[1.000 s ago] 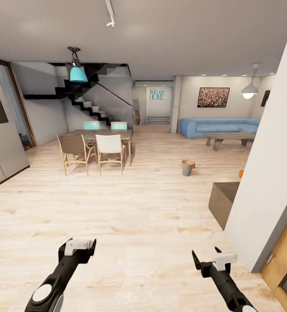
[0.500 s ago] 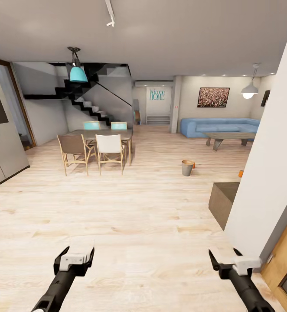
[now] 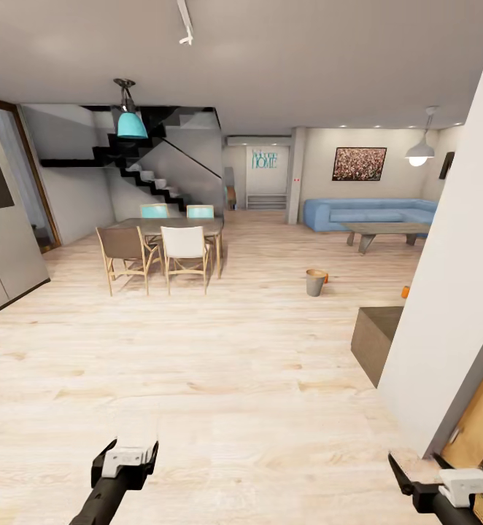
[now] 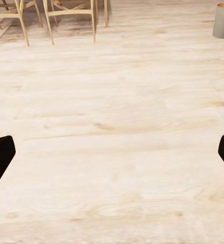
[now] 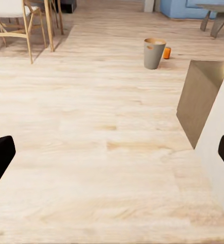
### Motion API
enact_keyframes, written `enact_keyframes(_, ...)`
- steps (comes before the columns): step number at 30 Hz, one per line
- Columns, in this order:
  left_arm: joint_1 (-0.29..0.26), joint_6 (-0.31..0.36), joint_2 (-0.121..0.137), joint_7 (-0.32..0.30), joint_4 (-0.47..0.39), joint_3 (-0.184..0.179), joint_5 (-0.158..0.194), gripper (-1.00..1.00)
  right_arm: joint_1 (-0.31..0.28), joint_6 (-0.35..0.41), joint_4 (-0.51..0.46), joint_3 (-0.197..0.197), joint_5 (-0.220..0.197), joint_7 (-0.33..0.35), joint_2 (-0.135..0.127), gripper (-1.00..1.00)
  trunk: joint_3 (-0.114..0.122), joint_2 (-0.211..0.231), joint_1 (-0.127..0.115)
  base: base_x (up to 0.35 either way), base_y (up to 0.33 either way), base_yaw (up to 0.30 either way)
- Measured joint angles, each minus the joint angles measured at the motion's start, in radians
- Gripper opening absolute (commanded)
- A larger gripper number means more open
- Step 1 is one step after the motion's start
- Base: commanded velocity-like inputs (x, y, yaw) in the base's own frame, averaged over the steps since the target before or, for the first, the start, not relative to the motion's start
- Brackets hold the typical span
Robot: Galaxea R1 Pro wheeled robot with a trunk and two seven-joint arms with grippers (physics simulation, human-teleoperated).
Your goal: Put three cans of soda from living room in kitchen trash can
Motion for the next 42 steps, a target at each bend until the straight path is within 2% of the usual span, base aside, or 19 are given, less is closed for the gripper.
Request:
enact_keyframes(4, -0.001, -0.007, -0.001, 0.0, 0.054, 0.0, 0.0, 1.0, -0.002, -0.049, 0.053, 0.02, 0.012, 0.001, 0.006, 1.0, 0.0, 0.0, 0.0, 0.002, 0.009, 0.0)
enact_keyframes(13, -0.003, -0.02, -0.001, 0.0, 0.089, -0.004, -0.005, 1.0, -0.003, -0.077, 0.083, 0.04, 0.018, -0.009, 0.009, 1.0, 0.0, 0.0, 0.0, 0.074, 0.17, 0.0)
enact_keyframes(21, -0.003, -0.019, -0.001, 0.0, 0.098, -0.004, -0.005, 1.0, -0.003, -0.08, 0.089, 0.043, 0.017, -0.011, 0.011, 1.0, 0.0, 0.0, 0.0, 0.166, 0.254, 0.0)
enact_keyframes(30, -0.007, -0.019, -0.001, 0.002, 0.14, -0.003, -0.005, 1.0, -0.003, -0.082, 0.104, 0.06, 0.018, -0.011, 0.035, 1.0, 0.0, 0.0, 0.0, 0.209, 0.249, 0.0)
enact_keyframes(42, -0.008, -0.02, -0.001, 0.001, 0.16, -0.002, 0.003, 1.0, -0.003, -0.082, 0.116, 0.065, 0.018, -0.011, 0.039, 1.0, 0.0, 0.0, 0.0, 0.237, 0.197, 0.0)
